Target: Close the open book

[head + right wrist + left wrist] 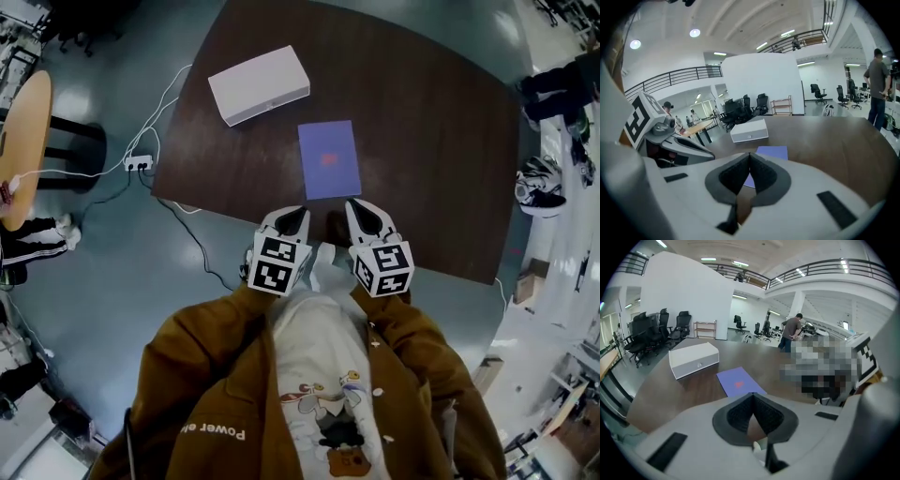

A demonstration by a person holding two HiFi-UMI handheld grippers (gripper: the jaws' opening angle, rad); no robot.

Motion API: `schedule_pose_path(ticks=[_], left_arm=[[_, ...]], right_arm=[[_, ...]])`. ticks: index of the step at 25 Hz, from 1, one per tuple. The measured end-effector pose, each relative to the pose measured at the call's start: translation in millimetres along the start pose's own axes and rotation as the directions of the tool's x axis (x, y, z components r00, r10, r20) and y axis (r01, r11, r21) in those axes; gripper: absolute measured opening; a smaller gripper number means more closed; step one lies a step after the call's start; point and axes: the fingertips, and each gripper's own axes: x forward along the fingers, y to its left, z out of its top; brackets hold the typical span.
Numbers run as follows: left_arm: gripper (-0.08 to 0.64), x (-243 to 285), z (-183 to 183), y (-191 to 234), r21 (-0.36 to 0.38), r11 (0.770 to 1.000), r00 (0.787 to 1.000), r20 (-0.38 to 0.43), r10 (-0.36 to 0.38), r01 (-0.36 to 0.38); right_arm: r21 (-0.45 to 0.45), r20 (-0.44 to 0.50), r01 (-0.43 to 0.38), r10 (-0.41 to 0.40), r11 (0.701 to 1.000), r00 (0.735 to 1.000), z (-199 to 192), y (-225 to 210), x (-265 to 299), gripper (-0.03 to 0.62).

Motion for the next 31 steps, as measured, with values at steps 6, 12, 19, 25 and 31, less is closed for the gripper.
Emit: schedule_pose_path(ticks=[6, 12, 19, 25, 31], left_arm=[[0.006, -32.2, 14.6, -9.2, -0.040, 0.999, 0.998, 0.066, 0.001, 0.002], [0.006, -53.5, 18.0, -15.5, -0.046, 0.999, 0.991, 0.134, 0.012, -0.006], [0.006, -59.3, 14.3, -18.1, -0.042, 0.999, 0.990, 0.139, 0.014, -0.008], [0.006, -63.2, 11.7, -19.7, -0.045, 0.999, 0.989, 0.144, 0.017, -0.011], [0.006, -62.1, 8.8, -24.0, -0.034, 0.999, 0.991, 0.133, -0.002, 0.006]], right_arm=[[0.045, 0.099, 0.035, -0.039, 0.998, 0.994, 7.9, 20.1, -33.7, 0.006], [0.032, 0.128, 0.045, -0.048, 0.998, 0.991, 7.5, 40.1, -58.8, 0.006], [0.033, 0.143, 0.065, -0.069, 0.997, 0.987, 9.5, 40.4, -68.7, 0.006], [0.038, 0.137, 0.072, -0.076, 0.997, 0.988, 5.3, 40.8, -72.3, 0.006], [0.048, 0.121, 0.081, -0.087, 0.996, 0.989, 0.0, 40.2, -74.2, 0.006]])
